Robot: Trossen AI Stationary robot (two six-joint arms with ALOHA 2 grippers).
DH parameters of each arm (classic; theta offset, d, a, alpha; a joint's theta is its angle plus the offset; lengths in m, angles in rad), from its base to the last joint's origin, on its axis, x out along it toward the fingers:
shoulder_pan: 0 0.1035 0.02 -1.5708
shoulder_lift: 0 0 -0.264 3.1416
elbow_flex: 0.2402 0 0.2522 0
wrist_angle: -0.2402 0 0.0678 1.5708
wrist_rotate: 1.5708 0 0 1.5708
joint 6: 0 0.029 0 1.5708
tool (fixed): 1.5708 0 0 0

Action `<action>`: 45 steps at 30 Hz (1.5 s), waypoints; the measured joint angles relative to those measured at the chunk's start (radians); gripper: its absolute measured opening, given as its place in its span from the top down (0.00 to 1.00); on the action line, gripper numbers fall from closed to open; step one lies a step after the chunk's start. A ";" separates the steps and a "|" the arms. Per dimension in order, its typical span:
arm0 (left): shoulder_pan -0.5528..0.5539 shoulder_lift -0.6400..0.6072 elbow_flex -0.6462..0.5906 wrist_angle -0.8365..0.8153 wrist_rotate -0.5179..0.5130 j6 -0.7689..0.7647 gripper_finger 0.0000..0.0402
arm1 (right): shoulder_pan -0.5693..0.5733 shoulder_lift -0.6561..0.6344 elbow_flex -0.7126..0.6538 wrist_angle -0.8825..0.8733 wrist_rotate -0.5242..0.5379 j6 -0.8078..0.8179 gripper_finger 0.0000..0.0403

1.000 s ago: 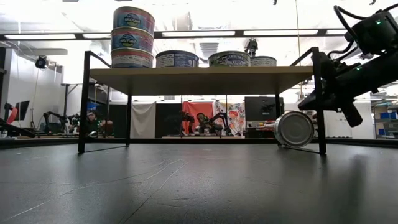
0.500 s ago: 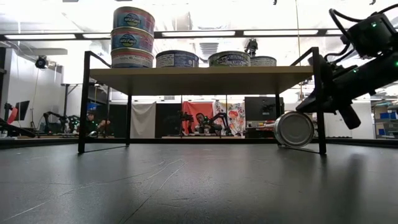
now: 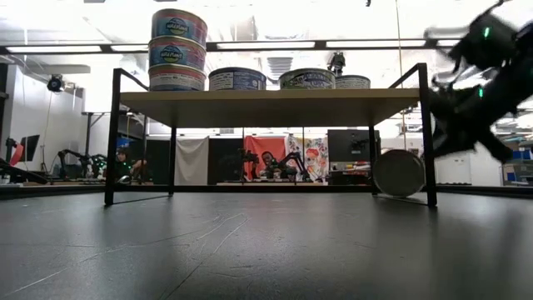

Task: Stack canned seafood by type on shelf
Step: Stack the green tuna can on the green tuna can

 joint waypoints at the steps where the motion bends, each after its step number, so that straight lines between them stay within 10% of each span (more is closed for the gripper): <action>1: 0.000 0.000 0.000 0.000 0.000 0.000 0.60 | 0.006 -0.012 0.028 -0.035 0.014 -0.010 0.97; 12: 0.003 0.000 0.000 -0.006 0.000 -0.008 0.60 | 0.012 0.020 0.256 -0.262 0.020 -0.082 0.97; 45: 0.003 0.000 0.000 -0.008 0.001 -0.019 0.60 | 0.045 0.133 0.159 0.006 -0.092 -0.095 0.97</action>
